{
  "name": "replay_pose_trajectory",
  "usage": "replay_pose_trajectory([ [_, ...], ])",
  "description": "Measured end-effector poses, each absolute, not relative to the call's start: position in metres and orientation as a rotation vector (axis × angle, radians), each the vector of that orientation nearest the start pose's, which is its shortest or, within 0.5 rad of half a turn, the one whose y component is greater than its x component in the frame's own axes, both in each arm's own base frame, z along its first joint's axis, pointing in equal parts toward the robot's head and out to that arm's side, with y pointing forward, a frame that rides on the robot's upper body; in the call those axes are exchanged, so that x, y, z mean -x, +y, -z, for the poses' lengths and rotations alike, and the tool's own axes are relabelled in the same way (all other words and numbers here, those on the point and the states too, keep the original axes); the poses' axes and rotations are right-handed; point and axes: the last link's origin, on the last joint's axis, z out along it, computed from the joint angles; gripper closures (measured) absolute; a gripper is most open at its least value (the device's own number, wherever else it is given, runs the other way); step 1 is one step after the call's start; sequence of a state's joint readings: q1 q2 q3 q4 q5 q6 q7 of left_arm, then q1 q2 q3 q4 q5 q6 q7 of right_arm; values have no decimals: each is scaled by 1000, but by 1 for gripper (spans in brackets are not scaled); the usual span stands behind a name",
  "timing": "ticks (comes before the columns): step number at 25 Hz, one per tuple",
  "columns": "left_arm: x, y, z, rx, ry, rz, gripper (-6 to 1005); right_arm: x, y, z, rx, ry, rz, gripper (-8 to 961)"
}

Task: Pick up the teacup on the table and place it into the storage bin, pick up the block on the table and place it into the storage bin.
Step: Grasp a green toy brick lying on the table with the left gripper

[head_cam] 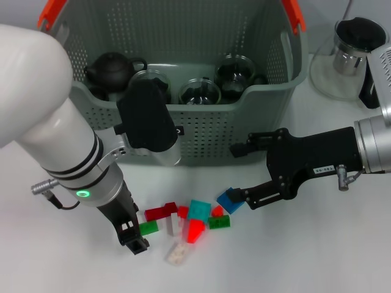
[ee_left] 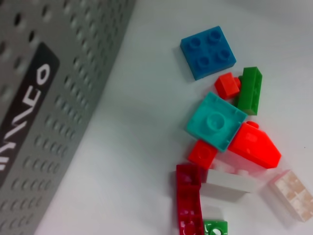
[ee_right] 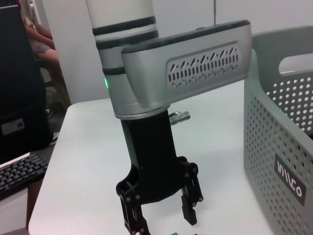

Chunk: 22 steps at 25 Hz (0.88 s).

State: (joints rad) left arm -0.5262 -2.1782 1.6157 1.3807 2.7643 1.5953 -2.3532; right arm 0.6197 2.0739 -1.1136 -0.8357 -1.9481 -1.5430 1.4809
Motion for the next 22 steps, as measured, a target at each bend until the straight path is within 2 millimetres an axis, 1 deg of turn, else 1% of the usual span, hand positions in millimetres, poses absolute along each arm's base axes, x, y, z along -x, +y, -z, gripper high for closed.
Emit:
replay_pose_trajectory([
  [8, 187, 307, 56, 2789, -495, -890, 282, -189, 343, 29, 3066, 216, -443, 12],
  [14, 186, 307, 58, 2790, -481, -892, 330, -187, 343, 29, 3066, 210, -445, 12],
  [22, 185, 307, 61, 2796, -461, -906, 332, -187, 343, 29, 3066, 209, -446, 11],
])
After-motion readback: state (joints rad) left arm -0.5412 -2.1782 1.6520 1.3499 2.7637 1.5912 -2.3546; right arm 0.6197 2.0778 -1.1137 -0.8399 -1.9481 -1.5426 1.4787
